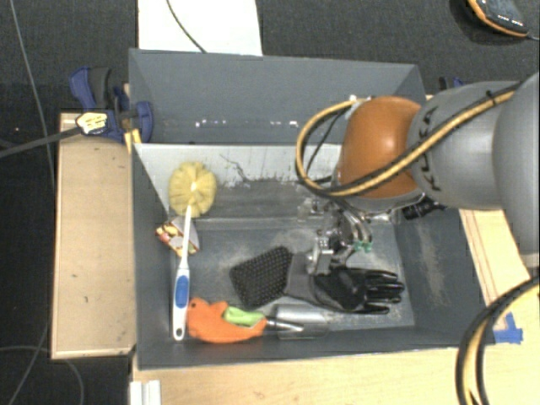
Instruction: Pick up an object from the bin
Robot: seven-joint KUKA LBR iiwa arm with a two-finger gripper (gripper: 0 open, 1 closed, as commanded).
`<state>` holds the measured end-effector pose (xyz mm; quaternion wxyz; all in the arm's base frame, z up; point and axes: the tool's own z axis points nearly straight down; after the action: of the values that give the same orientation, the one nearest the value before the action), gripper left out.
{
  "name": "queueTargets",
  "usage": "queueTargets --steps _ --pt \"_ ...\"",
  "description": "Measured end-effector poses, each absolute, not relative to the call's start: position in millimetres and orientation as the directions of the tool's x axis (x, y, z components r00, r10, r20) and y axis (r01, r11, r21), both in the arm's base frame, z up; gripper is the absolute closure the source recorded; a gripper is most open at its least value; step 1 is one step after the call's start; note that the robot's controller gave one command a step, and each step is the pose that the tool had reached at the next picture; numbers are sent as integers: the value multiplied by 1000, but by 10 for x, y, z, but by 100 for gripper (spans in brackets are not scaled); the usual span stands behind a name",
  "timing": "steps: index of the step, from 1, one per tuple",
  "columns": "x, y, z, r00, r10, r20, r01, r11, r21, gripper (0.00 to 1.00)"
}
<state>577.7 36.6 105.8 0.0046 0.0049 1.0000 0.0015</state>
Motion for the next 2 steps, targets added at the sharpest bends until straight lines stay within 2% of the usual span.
queueTargets --steps 1,2 --pt "5778 361 1058 -1000 11 -9 11 1000 3 0" --pt "5805 209 1581 -994 -111 -11 -111 994 2 0"
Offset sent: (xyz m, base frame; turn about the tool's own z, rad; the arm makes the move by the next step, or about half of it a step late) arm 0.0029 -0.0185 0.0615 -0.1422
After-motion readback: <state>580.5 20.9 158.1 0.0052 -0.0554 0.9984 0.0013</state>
